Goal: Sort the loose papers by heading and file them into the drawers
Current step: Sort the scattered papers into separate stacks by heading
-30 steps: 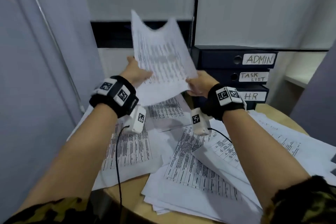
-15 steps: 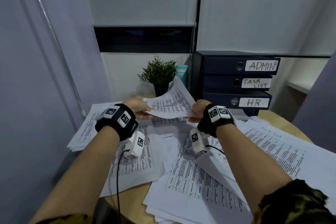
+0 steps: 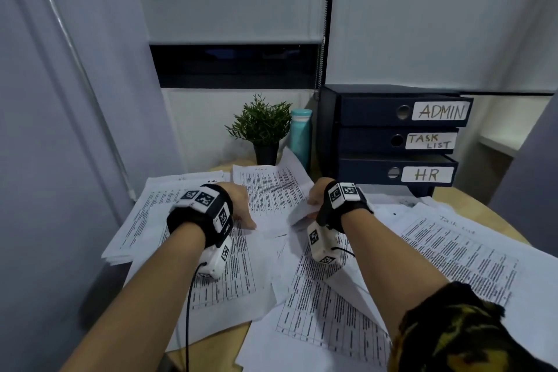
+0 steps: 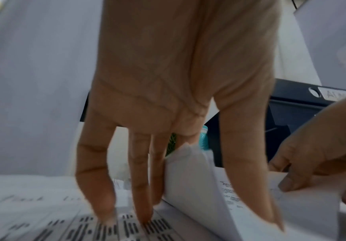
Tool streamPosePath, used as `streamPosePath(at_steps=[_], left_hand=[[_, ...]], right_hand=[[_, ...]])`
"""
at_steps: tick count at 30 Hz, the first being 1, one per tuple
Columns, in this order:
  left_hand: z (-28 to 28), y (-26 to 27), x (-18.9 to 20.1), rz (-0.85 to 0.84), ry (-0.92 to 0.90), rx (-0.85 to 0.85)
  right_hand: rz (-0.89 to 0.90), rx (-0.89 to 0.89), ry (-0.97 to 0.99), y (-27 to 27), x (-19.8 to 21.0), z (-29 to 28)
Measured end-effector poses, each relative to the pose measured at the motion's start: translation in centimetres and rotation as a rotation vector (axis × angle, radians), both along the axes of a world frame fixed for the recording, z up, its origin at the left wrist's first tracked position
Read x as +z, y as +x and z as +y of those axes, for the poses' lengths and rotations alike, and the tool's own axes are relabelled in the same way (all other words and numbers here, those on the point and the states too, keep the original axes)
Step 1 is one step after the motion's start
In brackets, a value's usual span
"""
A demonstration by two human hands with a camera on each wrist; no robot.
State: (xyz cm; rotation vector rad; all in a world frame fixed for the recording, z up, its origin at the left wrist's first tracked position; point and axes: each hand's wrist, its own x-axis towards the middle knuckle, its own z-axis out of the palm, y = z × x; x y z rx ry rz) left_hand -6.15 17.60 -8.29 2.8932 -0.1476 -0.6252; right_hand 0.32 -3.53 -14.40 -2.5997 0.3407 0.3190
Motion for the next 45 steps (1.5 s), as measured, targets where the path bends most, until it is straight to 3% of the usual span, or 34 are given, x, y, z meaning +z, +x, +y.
streamPosePath(at_steps=[2, 5, 8, 11, 16, 18, 23, 29, 35, 41, 45], left_hand=[[-0.4, 0.2, -0.1, 0.068, 0.138, -0.030], [-1.4, 0.3, -0.5, 0.042, 0.339, -0.101], [-2.7, 0.3, -0.8, 0.011, 0.264, -0.169], [-4.2, 0.1, -1.2, -0.028, 0.089, -0.192], [-5.5, 0.8, -2.0, -0.075, 0.214, -0.219], [-5.6, 1.0, -2.2, -0.093, 0.274, -0.268], [-5.9, 0.4, -1.9, -0.078, 0.284, -0.275], [-7.5, 1.7, -5.3, -0.109, 0.445, -0.353], [-8.8, -2.0, -4.0, -0.163, 0.418, -0.414], [-5.7, -0.3, -1.6, -0.201, 0.116, -0.342], [-4.5, -0.7, -1.0, -0.025, -0.050, -0.219]], right_hand=[[0.036, -0.004, 0.057, -1.2, 1.1, 0.5], [-0.011, 0.134, -0.115, -1.5, 1.6, -0.6], [0.069, 0.158, -0.121, 0.4, 1.8, -4.0], [0.186, 0.247, -0.129, -4.5, 5.1, -4.4], [0.266, 0.330, -0.288, -7.0, 4.5, -6.9], [0.265, 0.337, -0.265, -6.9, 4.3, -7.3], [0.263, 0.437, -0.362, -6.4, 4.4, -6.6], [0.283, 0.472, -0.452, -6.1, 4.8, -6.0], [0.185, 0.424, -0.421, -6.2, 4.5, -5.3], [0.162, 0.449, -0.397, -5.8, 4.1, -5.2], [0.173, 0.397, -0.364, -4.2, 2.9, -6.0]])
